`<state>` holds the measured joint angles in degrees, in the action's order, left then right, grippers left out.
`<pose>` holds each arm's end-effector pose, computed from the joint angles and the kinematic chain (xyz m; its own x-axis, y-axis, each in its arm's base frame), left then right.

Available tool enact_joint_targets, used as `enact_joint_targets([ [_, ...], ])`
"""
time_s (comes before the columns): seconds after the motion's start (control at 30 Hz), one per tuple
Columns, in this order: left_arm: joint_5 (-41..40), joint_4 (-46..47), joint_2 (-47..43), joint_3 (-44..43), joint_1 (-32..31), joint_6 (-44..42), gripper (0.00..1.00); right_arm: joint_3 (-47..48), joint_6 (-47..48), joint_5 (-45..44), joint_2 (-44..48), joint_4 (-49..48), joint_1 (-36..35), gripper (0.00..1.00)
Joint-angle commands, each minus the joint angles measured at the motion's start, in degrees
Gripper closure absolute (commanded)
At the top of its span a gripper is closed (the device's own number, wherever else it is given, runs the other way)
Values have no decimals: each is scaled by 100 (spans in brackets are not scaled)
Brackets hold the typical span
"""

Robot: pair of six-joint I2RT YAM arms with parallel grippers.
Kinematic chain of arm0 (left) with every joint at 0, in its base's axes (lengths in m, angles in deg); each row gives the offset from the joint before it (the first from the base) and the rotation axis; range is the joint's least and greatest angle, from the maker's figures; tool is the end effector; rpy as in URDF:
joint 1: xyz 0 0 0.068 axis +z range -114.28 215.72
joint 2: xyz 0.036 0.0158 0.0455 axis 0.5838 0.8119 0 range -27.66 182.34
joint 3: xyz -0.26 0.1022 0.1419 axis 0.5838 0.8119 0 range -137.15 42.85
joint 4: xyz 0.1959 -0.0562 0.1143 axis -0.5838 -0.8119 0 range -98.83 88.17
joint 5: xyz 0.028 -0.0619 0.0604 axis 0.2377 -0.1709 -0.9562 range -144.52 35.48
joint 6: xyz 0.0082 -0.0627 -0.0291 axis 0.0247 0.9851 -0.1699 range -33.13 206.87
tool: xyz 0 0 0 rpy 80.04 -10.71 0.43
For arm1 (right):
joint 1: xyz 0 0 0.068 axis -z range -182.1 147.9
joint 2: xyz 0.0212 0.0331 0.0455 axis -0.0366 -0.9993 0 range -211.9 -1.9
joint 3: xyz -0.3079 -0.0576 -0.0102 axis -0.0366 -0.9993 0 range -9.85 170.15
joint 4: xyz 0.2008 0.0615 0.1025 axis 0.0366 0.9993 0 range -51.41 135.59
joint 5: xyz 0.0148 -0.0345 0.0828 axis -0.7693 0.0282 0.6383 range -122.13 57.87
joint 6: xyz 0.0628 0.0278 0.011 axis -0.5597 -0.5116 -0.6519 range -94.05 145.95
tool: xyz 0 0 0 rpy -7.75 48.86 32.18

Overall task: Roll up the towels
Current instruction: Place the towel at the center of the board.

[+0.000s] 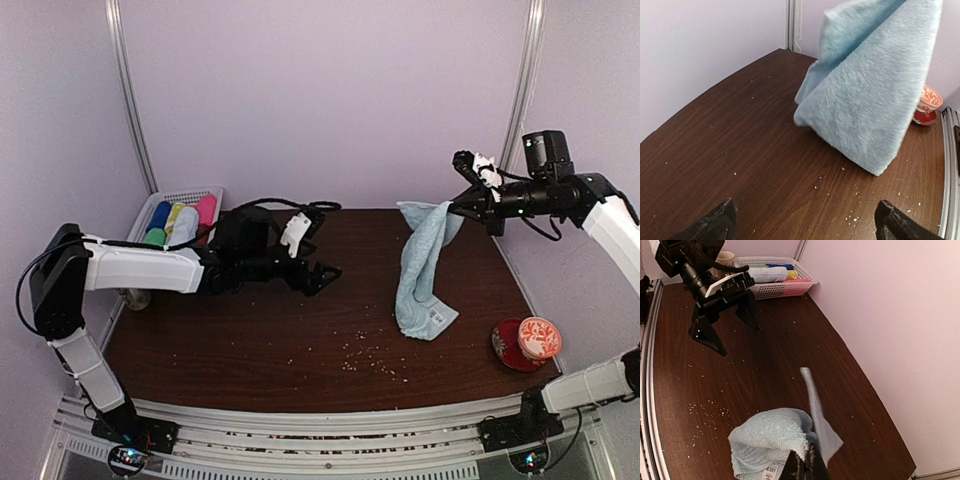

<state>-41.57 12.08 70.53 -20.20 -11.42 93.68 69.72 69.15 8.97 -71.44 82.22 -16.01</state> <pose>0.2589 -0.2978 0.2946 -0.3461 0.2031 -0.9160 0.8211 0.5378 -0.1910 0.1964 0.0868 0.4319 0.0962 -0.5077 -0.8561 -0.8872 0.3462 -0.3050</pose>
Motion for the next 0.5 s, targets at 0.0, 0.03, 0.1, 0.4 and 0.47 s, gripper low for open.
enact_joint_targets([
  [0.0, -318, 234, 547, -742, -540, -368, 2, -630, -839, -812, 400, -1262, -6, 100],
  [0.03, -673, 203, 645, -832, -767, -535, 2, -783, -1059, -1150, 371, -1589, -2, 100],
  [0.1, -1209, 175, 872, -1017, -1201, -761, 2, -990, -1473, -1938, 202, -2122, -6, 100],
  [0.4, -1912, -572, 2168, -2464, -1931, -273, 2, -1234, -2519, -4668, -811, -3271, -15, 100],
  [0.47, -2086, -574, 2286, -2614, -2016, -298, 2, -1294, -2584, -5378, -929, -3481, -16, 100],
])
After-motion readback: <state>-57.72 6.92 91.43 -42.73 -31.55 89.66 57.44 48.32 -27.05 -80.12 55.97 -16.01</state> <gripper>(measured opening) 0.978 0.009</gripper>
